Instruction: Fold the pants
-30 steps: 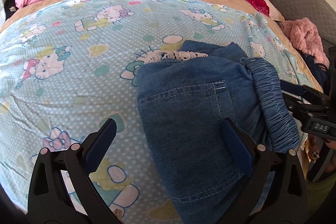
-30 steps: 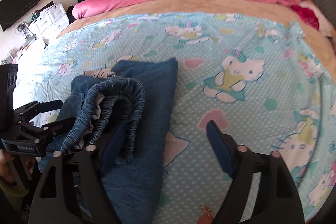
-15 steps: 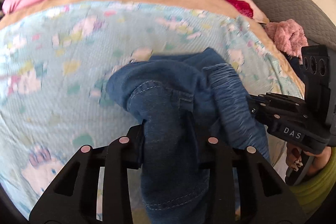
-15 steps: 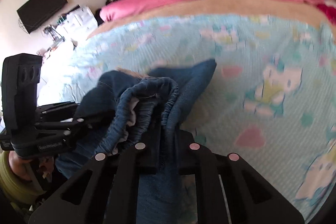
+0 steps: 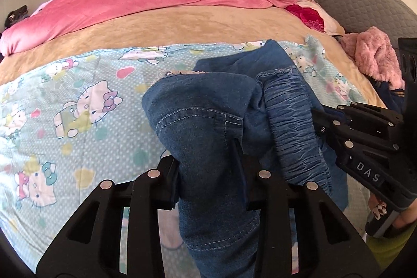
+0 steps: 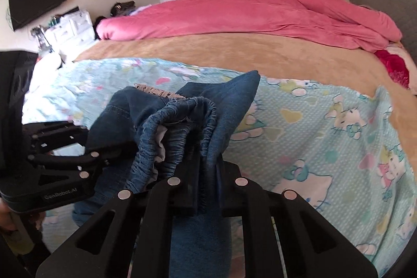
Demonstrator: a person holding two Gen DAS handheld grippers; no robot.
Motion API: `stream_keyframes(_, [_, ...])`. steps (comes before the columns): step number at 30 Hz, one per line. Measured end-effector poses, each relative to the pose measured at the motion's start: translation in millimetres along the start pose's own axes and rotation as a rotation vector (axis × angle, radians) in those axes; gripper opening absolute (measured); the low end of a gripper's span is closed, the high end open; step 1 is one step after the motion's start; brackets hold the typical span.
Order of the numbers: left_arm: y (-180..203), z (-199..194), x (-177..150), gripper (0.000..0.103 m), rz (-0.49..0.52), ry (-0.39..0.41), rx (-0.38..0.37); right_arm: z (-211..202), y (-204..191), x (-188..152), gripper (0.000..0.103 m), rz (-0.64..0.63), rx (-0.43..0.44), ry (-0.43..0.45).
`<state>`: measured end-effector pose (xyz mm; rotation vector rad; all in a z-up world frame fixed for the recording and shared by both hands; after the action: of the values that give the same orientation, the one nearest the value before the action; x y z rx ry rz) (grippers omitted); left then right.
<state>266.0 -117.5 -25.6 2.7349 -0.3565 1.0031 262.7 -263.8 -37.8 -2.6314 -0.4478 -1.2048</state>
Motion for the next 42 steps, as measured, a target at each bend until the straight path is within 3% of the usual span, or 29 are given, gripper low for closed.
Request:
stream_keyframes(5, [-4, 14, -9, 0.047, 0.005, -0.035, 0.032, 11, 16, -20, 0.019, -0.036, -0.163, -0.035])
stream_keyframes(6, [-5, 15, -11, 0.052, 0.007, -0.036, 0.034, 11, 20, -23, 0.026, -0.032, -0.174, -0.035])
stream_keyframes(9, [-7, 14, -14, 0.060, 0.009, -0.033, 0.046, 9, 30, -31, 0.044, 0.003, -0.184, -0.033])
stream_keyframes(15, [-10, 11, -17, 0.070, 0.002, -0.035, 0.059, -2, 38, -37, 0.059, 0.042, -0.192, -0.024])
stream_keyframes(17, [-10, 8, -18, 0.073, -0.003, -0.033, 0.062, -9, 40, -37, 0.066, 0.056, -0.194, -0.016])
stream_keyframes(19, [-11, 5, -19, 0.078, -0.005, -0.029, 0.065, -17, 41, -37, 0.079, 0.072, -0.194, 0.000])
stream_keyframes(24, [-11, -3, -20, 0.089, -0.011, -0.020, 0.075, -35, 44, -35, 0.091, 0.115, -0.191, 0.039])
stream_keyframes(26, [-11, -6, -20, 0.093, -0.009, -0.016, 0.082, -42, 45, -34, 0.094, 0.125, -0.195, 0.054])
stream_keyframes(42, [-7, -44, -26, 0.094, -0.031, 0.047, 0.079, -84, 34, -43, 0.098, 0.152, -0.209, 0.106])
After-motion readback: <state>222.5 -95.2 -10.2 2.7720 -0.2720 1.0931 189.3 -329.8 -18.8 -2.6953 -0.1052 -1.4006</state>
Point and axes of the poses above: each gripper's, at about its wrist camera, not at the fingertips, and z roughly the way its jaws point, y to its right, x to its top, the point moved 5 cm from there along z, roughly the way its jaws point, and after that the axes turned 2 degrees about y, right-handed, at the moved point
